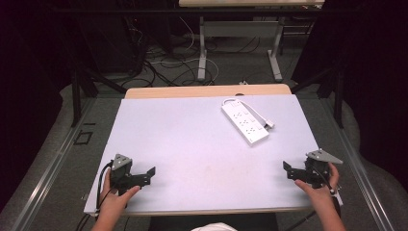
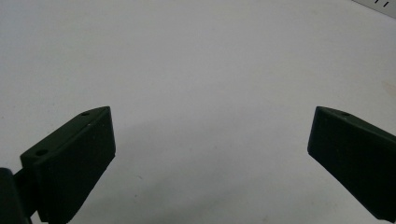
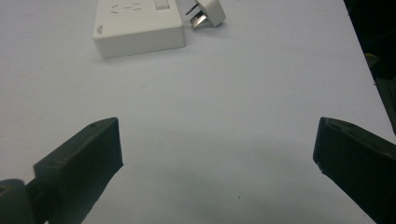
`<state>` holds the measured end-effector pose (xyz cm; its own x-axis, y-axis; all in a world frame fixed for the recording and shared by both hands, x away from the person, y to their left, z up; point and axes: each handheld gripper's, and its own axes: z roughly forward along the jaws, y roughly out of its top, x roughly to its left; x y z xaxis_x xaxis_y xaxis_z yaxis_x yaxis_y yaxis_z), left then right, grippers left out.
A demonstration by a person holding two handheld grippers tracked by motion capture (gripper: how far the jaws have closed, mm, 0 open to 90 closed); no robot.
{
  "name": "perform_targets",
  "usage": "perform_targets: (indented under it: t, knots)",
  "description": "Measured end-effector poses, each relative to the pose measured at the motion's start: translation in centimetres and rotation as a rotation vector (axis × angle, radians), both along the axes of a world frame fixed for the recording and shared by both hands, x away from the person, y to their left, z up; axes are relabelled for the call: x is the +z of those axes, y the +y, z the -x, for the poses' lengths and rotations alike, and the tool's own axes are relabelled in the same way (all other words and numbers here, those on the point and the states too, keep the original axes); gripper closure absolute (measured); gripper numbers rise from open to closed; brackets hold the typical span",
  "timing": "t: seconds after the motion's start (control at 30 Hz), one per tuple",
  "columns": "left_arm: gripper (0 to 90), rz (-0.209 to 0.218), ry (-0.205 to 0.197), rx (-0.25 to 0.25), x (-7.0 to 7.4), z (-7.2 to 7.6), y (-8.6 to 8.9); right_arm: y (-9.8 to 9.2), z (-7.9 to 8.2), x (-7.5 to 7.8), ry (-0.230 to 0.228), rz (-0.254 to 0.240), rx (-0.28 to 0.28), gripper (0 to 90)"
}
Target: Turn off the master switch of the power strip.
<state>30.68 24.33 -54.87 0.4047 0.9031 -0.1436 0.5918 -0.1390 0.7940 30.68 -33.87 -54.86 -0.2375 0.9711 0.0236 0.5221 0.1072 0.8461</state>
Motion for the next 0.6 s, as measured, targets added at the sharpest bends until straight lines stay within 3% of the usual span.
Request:
perform_targets:
  t: [0.27,0.37,0.6]
  knots:
    - [1.3,-0.006,-0.001,-0.008,-0.07,0.12,-0.02,0.05,-0.26,-0.24,0.025,0.026,0.012,1.1]
    - [1.3,-0.005,0.004,-0.016,-0.04,0.26,-0.12,0.20,-0.37,-0.02,0.012,0.025,0.021,2.0]
    - [3.0,-0.031,0.010,-0.032,0.02,0.65,-0.09,0.89,-0.59,0.35,0.023,0.041,0.050,2.8]
